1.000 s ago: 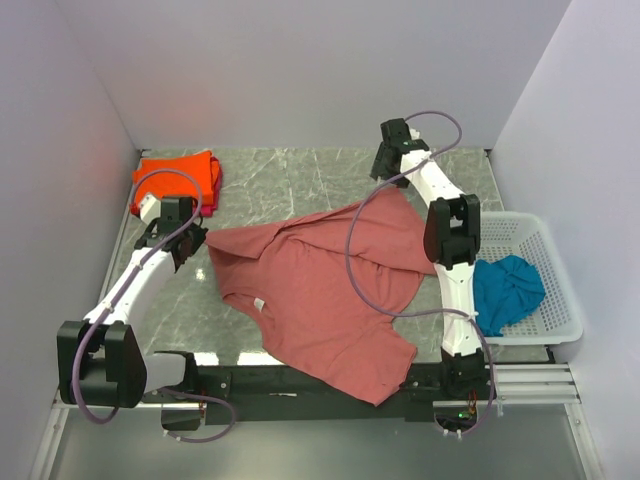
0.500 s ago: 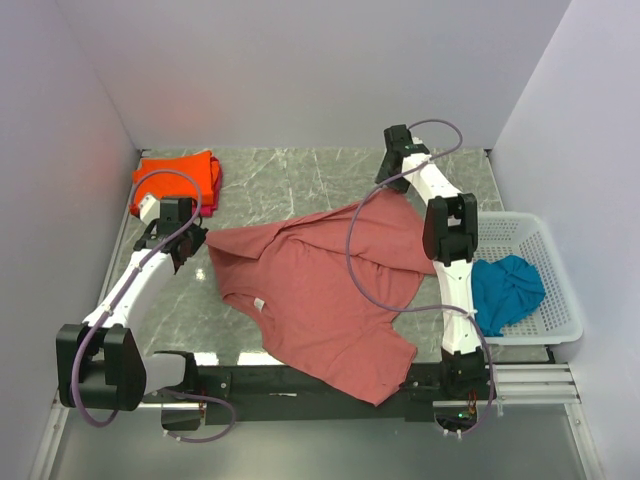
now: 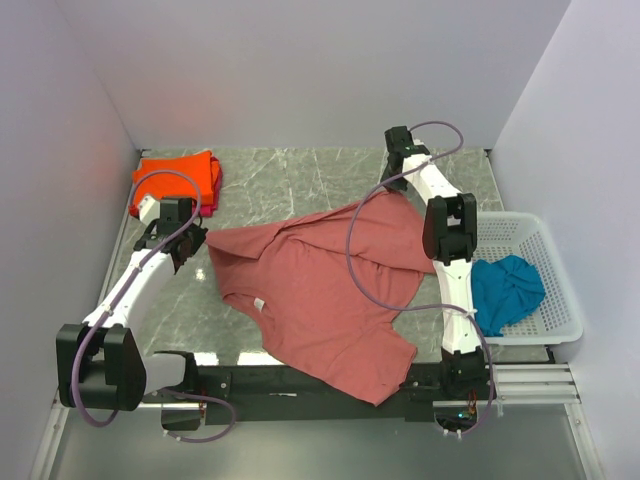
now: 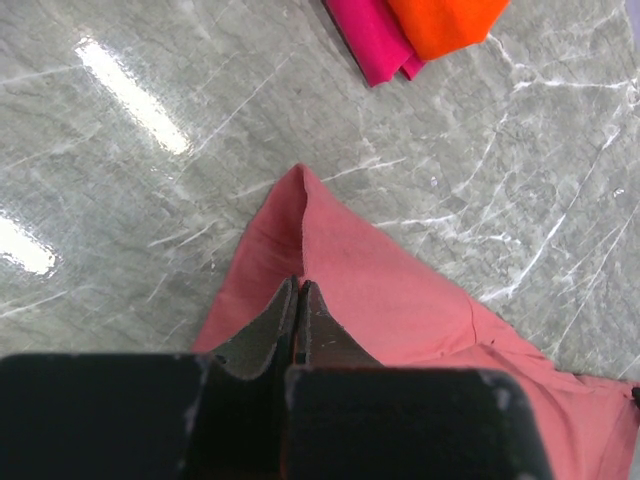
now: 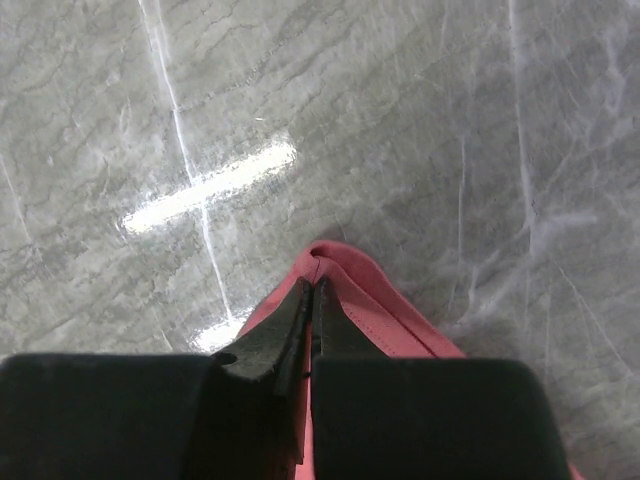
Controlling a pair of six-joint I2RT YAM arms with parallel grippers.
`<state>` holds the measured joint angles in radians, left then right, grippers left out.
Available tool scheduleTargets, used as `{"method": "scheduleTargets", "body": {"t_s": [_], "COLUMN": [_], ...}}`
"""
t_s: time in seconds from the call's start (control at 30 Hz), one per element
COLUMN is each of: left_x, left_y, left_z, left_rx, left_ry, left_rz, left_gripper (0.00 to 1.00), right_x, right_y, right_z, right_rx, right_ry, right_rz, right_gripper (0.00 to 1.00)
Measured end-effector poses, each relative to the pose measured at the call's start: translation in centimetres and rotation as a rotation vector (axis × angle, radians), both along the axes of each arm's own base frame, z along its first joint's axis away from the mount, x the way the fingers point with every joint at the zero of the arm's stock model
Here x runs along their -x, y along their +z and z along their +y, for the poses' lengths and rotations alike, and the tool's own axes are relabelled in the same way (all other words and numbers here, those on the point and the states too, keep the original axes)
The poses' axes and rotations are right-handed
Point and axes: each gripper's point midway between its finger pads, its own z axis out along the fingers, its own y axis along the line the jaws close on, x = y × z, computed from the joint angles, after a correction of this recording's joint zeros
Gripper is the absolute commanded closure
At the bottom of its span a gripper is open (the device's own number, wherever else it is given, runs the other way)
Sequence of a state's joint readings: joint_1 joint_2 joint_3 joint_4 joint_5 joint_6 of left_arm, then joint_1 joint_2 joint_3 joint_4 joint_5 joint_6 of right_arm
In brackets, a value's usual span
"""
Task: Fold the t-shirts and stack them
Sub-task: Flatten the tshirt out
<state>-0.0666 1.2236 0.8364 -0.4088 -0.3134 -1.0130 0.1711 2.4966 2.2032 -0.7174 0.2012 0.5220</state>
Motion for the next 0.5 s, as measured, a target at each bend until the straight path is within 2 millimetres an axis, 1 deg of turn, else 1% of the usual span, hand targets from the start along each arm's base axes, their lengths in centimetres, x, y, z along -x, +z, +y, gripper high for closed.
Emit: {"method": "scheduleTargets", "body": {"t_s": [0.07, 0.13, 0.2, 0.27, 0.37, 0.43, 0.5], "left_x": [0.0, -0.4, -1.2, -2.0, -3.0, -3.1, -2.9], "left_y": [0.2, 1.0, 2.7, 4.7, 8.7, 11.3, 14.0], "left_z": [0.2, 0.3, 0.4, 0.3, 0.3, 0.3, 0.3], "left_rx": [-0.005, -0.01, -0.013, -0.01, -0.002, 0.002, 0.004], "left_ry": [0.008, 0.015, 0.021, 0.022, 0.022, 0.022, 0.021], "left_rz": [-0.002, -0.015, -0.055, -0.108, -0.22, -0.293, -0.369], "left_gripper": [0.99, 0.99, 0.99, 0.99, 0.99, 0.99, 0.99], "right_x": [-0.1, -0.3, -0.6, -0.2, 1.1, 2.1, 3.8], "right_y": [0.1, 0.6, 1.6, 3.5, 8.6, 13.9, 19.9], "right_z": [-0.1, -0.3, -0.6, -1.0, -1.9, -2.5, -3.2], "right_rx": [0.006, 0.023, 0.037, 0.057, 0.082, 0.089, 0.089], "right_ry": [0.008, 0.012, 0.015, 0.014, 0.006, -0.006, -0.019], "right_rz": [-0.003, -0.018, -0.048, -0.081, -0.169, -0.279, -0.405], "right_gripper": [1.0, 1.0, 1.0, 1.0, 1.0, 1.0, 1.0]}}
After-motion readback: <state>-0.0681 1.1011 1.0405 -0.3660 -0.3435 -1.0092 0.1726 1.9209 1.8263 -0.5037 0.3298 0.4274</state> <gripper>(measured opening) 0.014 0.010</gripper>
